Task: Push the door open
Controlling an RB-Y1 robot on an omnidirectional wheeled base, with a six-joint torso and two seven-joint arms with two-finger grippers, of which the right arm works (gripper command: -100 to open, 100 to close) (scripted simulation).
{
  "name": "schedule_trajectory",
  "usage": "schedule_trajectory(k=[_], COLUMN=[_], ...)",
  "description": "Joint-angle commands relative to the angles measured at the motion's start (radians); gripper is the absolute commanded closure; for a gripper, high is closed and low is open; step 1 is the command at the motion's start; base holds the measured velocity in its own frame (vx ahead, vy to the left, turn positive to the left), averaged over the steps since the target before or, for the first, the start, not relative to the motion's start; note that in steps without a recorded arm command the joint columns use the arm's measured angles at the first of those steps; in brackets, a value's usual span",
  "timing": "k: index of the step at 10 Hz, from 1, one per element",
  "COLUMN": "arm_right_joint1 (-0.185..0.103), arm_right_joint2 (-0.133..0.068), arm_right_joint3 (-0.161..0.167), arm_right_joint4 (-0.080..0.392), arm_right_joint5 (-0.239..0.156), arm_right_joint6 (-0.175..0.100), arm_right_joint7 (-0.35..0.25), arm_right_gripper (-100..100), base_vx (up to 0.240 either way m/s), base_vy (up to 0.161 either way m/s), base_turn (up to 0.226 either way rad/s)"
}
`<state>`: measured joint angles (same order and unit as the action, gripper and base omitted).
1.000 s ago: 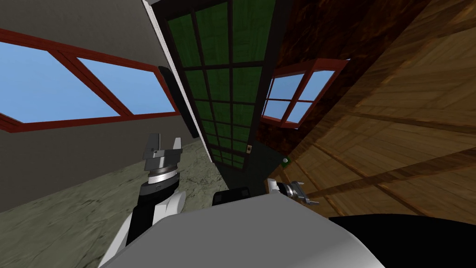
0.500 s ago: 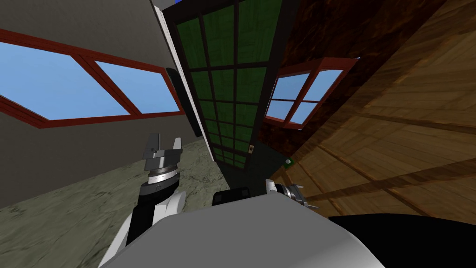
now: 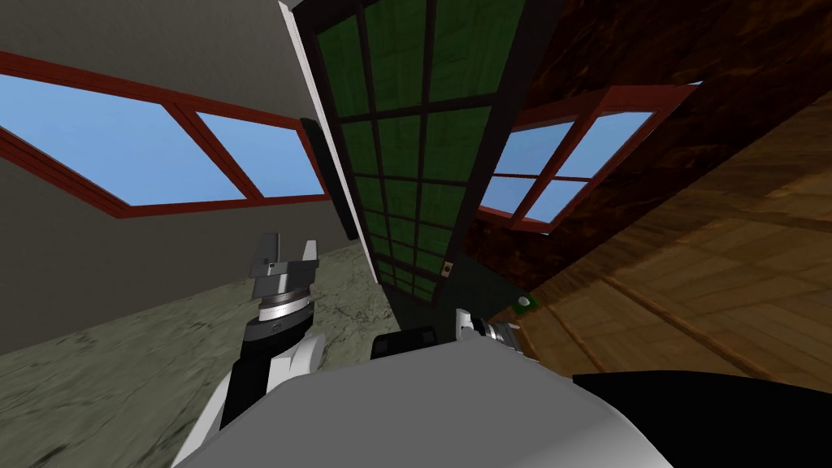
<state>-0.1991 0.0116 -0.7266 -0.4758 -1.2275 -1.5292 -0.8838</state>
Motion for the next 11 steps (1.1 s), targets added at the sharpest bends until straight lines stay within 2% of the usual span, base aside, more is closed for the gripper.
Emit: schedule_trajectory(k=[1,2,4,5,6,7,8,9,11], arm_right_joint1=[-0.022,-0.032,-0.032,-0.056,-0.066,-0.057,-0.041,-0.041,-0.021], arm_right_joint2=[0.021,0.026,0.026,0.032,0.033,0.03,0.026,0.026,0.014], arm_right_joint3=[-0.002,-0.003,-0.003,-0.003,-0.002,-0.003,-0.005,-0.005,-0.007], arm_right_joint4=[-0.012,-0.014,-0.014,-0.022,-0.025,-0.022,-0.014,-0.014,-0.006], arm_right_joint5=[-0.006,-0.008,-0.008,-0.01,-0.011,-0.011,-0.011,-0.011,-0.011], arm_right_joint6=[-0.008,-0.011,-0.011,-0.015,-0.016,-0.013,-0.013,-0.013,-0.012], arm_right_joint7=[0.004,0.005,0.005,0.005,0.005,0.005,0.004,0.004,0.004], arm_right_gripper=[-100,-100,-100,-100,-100,-100,-100,-100,-100], base_vx=[0.218,0.218,0.105,0.163,0.267,0.116,-0.128,-0.146,-0.192], base_vy=[-0.056,-0.046,-0.027,-0.048,-0.078,-0.037,0.013,0.024,0.06], base_turn=[0.134,0.099,-0.002,0.085,0.098,0.025,-0.056,-0.046,-0.048])
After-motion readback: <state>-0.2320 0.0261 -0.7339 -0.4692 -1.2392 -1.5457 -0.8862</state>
